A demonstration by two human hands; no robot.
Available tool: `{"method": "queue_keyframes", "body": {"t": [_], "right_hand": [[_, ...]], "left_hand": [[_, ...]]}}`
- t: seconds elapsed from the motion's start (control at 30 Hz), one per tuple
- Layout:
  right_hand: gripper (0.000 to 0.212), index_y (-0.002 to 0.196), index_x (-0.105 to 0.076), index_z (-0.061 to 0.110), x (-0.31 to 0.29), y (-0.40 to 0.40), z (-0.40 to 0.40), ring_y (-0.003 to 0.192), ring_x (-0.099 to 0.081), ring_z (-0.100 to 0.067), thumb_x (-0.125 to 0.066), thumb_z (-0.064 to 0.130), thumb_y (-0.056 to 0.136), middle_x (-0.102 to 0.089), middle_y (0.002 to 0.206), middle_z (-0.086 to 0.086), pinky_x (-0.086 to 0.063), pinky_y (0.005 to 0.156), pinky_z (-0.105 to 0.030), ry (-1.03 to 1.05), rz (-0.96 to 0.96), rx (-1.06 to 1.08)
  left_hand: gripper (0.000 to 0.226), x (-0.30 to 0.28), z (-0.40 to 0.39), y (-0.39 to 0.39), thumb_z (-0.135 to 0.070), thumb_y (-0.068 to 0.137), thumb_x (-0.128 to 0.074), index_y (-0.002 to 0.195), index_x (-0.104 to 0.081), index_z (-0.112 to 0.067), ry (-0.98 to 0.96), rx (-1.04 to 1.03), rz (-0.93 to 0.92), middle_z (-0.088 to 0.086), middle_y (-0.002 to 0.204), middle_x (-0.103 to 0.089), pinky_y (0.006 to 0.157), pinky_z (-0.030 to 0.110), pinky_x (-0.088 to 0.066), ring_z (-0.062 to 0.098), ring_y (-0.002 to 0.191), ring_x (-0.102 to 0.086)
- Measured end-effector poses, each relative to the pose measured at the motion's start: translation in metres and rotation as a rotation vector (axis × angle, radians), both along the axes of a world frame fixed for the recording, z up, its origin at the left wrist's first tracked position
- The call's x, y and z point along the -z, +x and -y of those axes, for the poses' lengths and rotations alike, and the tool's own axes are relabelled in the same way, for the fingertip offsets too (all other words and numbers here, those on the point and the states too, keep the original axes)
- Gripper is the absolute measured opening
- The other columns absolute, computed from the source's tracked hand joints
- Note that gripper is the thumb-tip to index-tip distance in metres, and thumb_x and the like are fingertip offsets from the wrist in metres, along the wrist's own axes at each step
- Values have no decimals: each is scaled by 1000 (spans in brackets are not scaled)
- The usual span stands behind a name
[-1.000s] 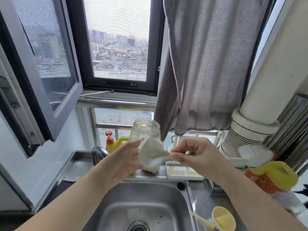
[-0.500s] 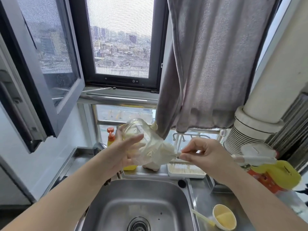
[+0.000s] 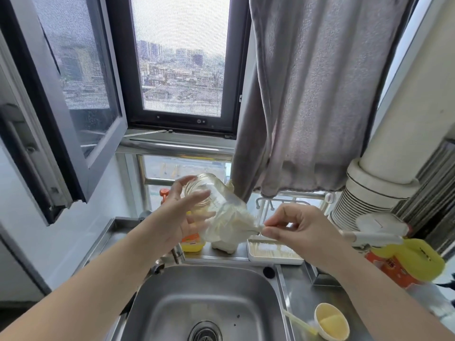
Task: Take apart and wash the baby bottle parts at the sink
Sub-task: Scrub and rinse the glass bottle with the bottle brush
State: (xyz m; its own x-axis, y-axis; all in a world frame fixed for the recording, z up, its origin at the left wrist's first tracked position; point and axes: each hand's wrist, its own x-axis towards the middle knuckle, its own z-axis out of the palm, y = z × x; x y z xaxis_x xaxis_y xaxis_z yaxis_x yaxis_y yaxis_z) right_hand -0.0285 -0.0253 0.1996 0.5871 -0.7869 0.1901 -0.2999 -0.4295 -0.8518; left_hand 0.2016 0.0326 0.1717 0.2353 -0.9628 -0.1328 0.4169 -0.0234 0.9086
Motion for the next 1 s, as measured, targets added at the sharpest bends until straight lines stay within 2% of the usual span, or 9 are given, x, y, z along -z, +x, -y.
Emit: {"method": "queue_keyframes", "body": {"t": [0.1, 0.2, 0.27, 0.37, 0.43, 0.63, 0.73, 0.9, 1.0], "right_hand": [[9, 74, -69, 0, -1, 3, -1, 49, -55, 5, -78, 1, 73, -68, 65, -2, -42, 55, -7, 13, 30, -9], [9, 74, -69, -2, -2, 4, -2, 50, -54, 5, -77, 1, 73, -69, 69, -10, -41, 54, -7, 27, 64, -5], [9, 74, -69, -2, -3, 5, -2, 49, -54, 4, -77, 1, 73, -70, 70, -12, -41, 54, -7, 40, 72, -7], [9, 74, -69, 1, -2, 6, -1, 46, -52, 3, -77, 3, 74, -70, 70, -11, -39, 51, -7, 55, 74, 1], [9, 73, -69, 4, -2, 6, 1, 47, -51, 3, -78, 6, 74, -70, 70, -10, -39, 51, -8, 64, 80, 7], [9, 72, -69, 6, -3, 8, 3, 44, -48, 2, -78, 8, 74, -69, 68, -10, -36, 49, -8, 60, 75, -2], [10, 74, -68, 1, -3, 9, 4, 41, -46, 2, -77, 5, 74, -68, 66, -9, -34, 47, -6, 71, 98, -7], [10, 71, -68, 5, -3, 7, 7, 44, -48, 3, -77, 5, 75, -65, 60, 2, -35, 48, -6, 44, 57, -22], [9, 71, -70, 10, -7, 4, 17, 51, -53, -2, -79, 13, 73, -69, 64, 0, -44, 54, -15, -16, 48, 22]], "left_hand": [[80, 1, 1, -3, -27, 58, -88, 120, -39, -40, -33, 38, 20, 19, 128, -50, 68, 44, -60, 35, 88, -70], [82, 1, 1, -5, -29, 54, -84, 120, -38, -43, -58, 50, 54, 11, 140, -39, 64, 41, -59, 31, 90, -69], [93, 1, 0, -4, -31, 51, -84, 128, -33, -42, -70, 73, 61, 7, 138, -41, 63, 41, -59, 30, 90, -70], [135, 1, -4, 0, -42, 19, -96, 135, -27, -42, -50, 138, 94, 9, 132, -46, 65, 44, -59, 34, 97, -67], [143, 1, -5, 2, -41, 10, -96, 135, -27, -44, -36, 161, 115, 13, 134, -44, 74, 49, -58, 37, 105, -63], [131, 1, -8, 3, -23, 23, -92, 129, -24, -56, -13, 190, 231, 9, 124, -45, 85, 47, -55, 33, 107, -62], [117, 4, -7, 2, -30, 32, -81, 128, -20, -59, 1, 130, 370, 1, 121, -45, 88, 46, -53, 30, 107, -61], [118, 8, -5, 5, -33, 35, -82, 139, -26, -42, -51, 60, 284, 11, 123, -49, 93, 55, -49, 36, 104, -63], [108, 13, -1, 8, -26, 37, -81, 135, -36, -23, -53, 51, 180, 15, 112, -57, 86, 51, -54, 33, 84, -68]]}}
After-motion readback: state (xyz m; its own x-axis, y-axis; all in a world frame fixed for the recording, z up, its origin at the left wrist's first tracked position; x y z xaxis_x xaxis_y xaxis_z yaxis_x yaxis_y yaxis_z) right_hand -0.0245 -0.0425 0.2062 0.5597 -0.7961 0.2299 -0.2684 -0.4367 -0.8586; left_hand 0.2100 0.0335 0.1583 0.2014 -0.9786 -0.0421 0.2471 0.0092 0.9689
